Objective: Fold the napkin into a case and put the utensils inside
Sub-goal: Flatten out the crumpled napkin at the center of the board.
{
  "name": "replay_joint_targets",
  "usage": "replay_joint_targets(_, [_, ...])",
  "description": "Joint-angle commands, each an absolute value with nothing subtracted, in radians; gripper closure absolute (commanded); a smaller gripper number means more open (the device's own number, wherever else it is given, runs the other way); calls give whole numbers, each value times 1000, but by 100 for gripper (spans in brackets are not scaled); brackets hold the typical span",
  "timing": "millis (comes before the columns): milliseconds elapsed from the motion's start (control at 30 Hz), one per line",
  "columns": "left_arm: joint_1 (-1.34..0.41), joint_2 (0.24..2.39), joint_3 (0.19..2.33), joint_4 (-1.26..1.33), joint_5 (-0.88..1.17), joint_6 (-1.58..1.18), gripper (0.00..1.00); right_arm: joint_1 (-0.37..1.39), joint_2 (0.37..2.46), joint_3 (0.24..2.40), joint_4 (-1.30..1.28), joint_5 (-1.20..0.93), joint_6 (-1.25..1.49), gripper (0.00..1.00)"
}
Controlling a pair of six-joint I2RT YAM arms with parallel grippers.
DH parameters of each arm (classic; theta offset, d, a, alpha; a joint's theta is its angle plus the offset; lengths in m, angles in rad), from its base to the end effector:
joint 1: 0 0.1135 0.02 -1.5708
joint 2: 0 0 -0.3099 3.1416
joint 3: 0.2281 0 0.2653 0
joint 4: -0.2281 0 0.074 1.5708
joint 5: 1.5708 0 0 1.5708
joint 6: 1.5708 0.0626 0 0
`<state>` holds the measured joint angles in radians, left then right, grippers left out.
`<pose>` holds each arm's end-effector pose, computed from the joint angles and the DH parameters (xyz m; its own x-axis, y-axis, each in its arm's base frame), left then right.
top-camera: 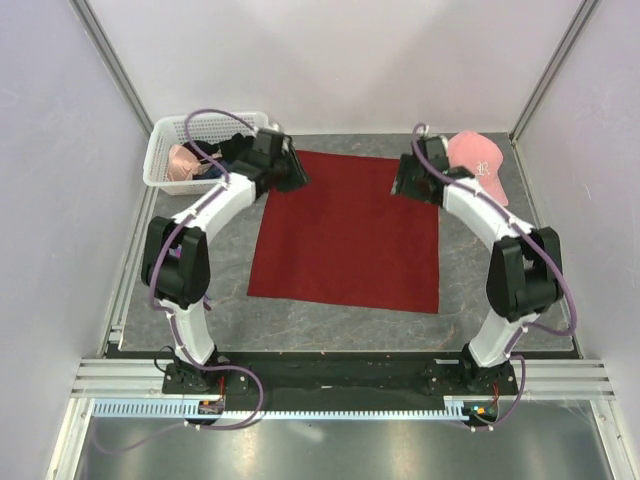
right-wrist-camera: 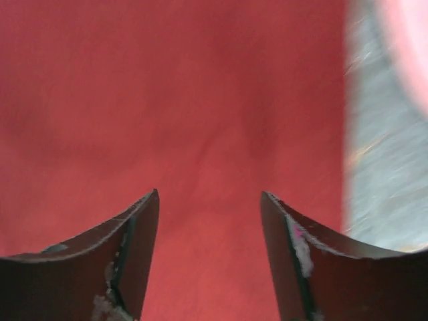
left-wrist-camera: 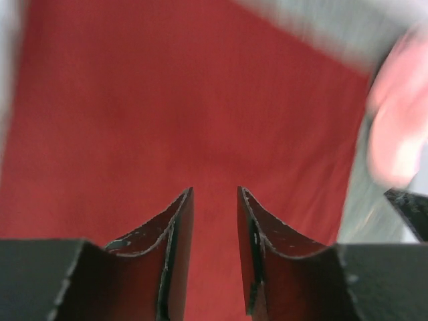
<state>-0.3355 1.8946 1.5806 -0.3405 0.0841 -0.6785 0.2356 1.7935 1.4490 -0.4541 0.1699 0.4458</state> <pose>0.4620 -0.1667 0.3015 -0.6929 -0.4207 -0.5855 -0.0564 0.8412 -0.5377 0.4368 0.0940 0.2877 -0.6782 0.2742 -0.6818 0.1963 0.9617 0.1915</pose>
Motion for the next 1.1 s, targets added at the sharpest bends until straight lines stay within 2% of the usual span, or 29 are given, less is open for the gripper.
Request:
replay_joint_targets(0, [-483,1824,1431,-356,49,-604,64,319,1659,1231,-448,81,540,34])
replay_joint_targets(233, [-609,1836,1257,-312,22,-584,70,330,1565,930,-304,74,520,35])
replay_joint_targets(500, [-670,1752,1016,-164,73,-652,69,287,1681,894,-203,150,431,35])
replay_joint_targets(667, [-684,1735,985,-136,92,-650,68,261,1775,1014,-260,190,396,33])
replay_joint_targets(733, [-684,1668,982,-152,57,-647,66,262,1755,1040,-317,207,403,31])
replay_joint_targets(867, [-684,1537,997,-233,9,-630,45,259,1619,1037,-491,309,498,20])
replay_joint_targets(1000, [-675,1427,973,-307,-28,-658,44,168,1502,955,-636,278,587,18])
replay_joint_targets(1033, [-666,1401,935,-313,-22,-682,44,144,1473,928,-661,255,597,19])
replay_joint_targets(1067, [-660,1356,913,-319,-14,-696,43,123,1409,901,-669,244,603,24])
